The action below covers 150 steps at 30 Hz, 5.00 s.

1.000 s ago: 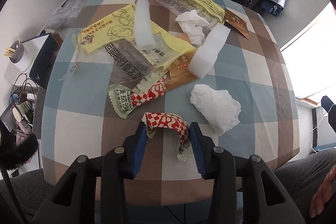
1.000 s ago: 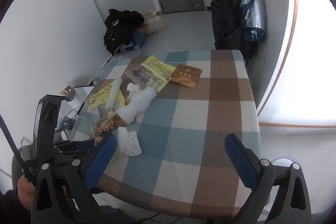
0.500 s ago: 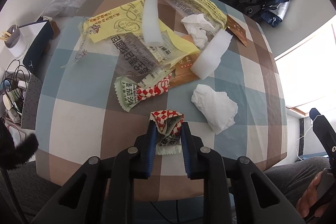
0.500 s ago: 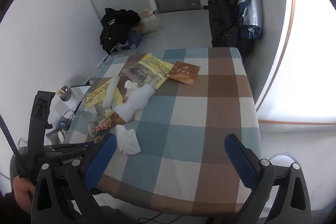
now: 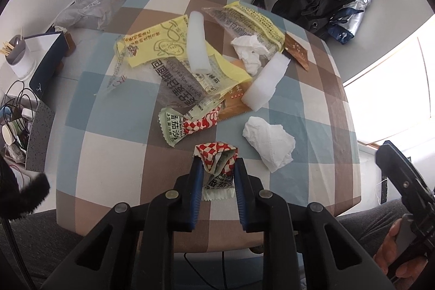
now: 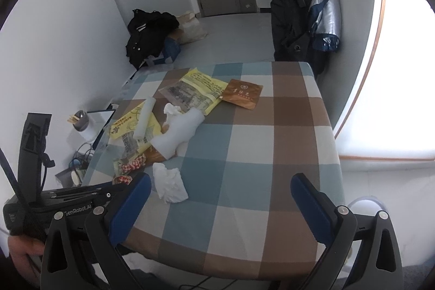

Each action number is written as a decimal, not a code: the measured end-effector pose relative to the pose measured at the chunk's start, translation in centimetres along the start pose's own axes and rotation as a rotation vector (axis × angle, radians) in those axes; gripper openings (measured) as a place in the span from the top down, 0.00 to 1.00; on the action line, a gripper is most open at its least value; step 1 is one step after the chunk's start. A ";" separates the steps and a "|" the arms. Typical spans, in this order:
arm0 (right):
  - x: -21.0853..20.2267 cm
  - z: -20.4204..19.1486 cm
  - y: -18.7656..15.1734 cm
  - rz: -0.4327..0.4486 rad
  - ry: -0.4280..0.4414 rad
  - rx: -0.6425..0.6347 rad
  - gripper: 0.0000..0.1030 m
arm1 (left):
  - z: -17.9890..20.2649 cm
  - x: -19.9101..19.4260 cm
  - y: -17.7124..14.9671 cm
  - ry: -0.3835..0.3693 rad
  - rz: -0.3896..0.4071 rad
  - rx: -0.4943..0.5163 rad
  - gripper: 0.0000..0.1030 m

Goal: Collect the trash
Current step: 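Lift the checkered wrapper with the left tool while the right tool grasps a crumpled tissue, then carry the wrapper and tissue in both tools over to the white trash bin, then open the right tool over the bin while the left tool opens, dropping both items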

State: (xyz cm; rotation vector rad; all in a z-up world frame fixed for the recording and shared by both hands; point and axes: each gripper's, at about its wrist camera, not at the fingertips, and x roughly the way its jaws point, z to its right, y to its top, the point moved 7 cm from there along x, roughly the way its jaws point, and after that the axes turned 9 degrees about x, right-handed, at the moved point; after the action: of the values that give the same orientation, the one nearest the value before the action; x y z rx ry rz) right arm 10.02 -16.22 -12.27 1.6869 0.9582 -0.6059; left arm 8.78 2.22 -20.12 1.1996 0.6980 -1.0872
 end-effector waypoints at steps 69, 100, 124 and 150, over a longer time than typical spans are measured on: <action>1.1 -4.1 -3.4 -0.083 0.078 -0.143 0.89 | -1.6 -6.5 0.9 -0.034 0.263 0.072 0.83; -17.6 14.3 3.6 0.292 -0.036 0.082 0.89 | 19.4 -8.2 5.9 -0.186 0.326 0.303 0.83; -7.9 34.7 -7.5 -0.013 -0.163 0.465 0.89 | 38.5 8.4 2.3 -0.444 -0.177 0.636 0.83; 2.9 40.8 -14.2 -0.238 -0.091 0.681 0.43 | 39.1 18.9 -1.2 -0.373 -0.568 0.519 0.83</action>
State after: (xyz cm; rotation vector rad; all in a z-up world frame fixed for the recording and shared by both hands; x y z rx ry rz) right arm 2.38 -52.21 -35.14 2.1200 0.9523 -1.2640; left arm 10.09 -40.66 -27.17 1.2000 0.4821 -2.0008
